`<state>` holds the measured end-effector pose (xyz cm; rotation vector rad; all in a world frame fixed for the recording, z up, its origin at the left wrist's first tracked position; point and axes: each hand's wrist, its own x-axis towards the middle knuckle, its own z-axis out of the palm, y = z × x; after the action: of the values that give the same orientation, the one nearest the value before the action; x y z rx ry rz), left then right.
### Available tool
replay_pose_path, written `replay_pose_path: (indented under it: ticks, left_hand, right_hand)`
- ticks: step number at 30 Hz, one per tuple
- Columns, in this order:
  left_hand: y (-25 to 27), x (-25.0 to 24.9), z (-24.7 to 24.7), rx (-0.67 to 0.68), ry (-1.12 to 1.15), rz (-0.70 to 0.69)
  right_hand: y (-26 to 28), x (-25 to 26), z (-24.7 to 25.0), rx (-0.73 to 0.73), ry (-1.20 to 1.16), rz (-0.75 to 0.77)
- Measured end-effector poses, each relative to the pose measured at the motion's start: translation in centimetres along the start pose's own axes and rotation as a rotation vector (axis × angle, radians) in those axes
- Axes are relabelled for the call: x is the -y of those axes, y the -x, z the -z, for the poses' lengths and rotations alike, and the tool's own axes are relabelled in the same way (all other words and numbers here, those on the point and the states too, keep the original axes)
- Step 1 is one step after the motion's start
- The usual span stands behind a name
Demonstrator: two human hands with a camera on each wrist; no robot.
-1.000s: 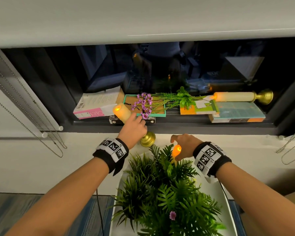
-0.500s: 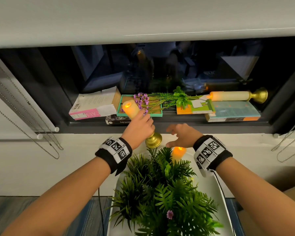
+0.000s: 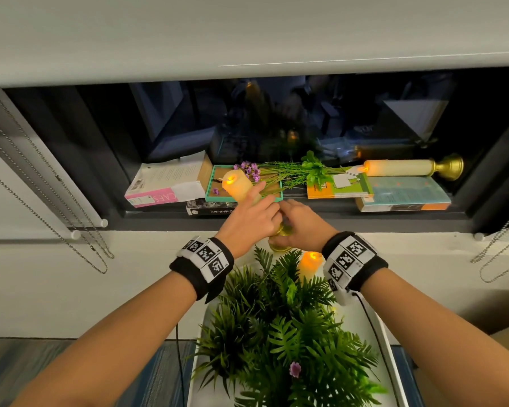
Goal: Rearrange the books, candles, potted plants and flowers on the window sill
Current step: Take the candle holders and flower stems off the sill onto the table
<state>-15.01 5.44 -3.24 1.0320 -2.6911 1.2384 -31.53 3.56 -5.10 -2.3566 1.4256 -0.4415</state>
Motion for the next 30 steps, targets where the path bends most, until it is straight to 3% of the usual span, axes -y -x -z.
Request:
replay_pose_path:
  ticks: [7,12,14,16,18,20,25,30]
  left_hand:
    - [1.5,0.9,0.3,-0.159,0.035,-0.001]
    - [3.9,1.1,-1.4,-0.312,0.154,0.026]
    - [4.8,0.7,-2.6,-0.165,0.256,-0.025]
    - [5.4,0.1,-3.9,0.115,0.391,-0.022]
    - [5.5,-1.0,-5.4,0.410,0.593,0.091]
    - [5.3,-2.1,-6.8,0.595,0.829,0.262]
    - [3.5,-4.5,-8.0,0.827,1.179,0.465]
    - [2.6,-5.3,-8.4,0.900,1.336,0.431]
  right_hand:
    - [-1.2,0.8,-1.2,-0.104,-0.117,-0.039]
    - [-1.2,-0.5,-1.6,-0.116,-0.165,-0.183]
    - [-1.1,-0.9,-1.7,-0.103,-0.230,-0.232]
    - [-1.1,-1.1,-1.9,-0.096,-0.259,-0.261]
    - [-1.2,-1.2,-2.1,-0.073,-0.229,-0.267]
    - [-1.2,-1.4,-2.4,-0.046,-0.195,-0.261]
    - [-1.1,-1.5,-2.7,-0.143,-0.232,-0.263]
    - [-1.2,-1.1,-1.9,-0.273,-0.317,-0.227]
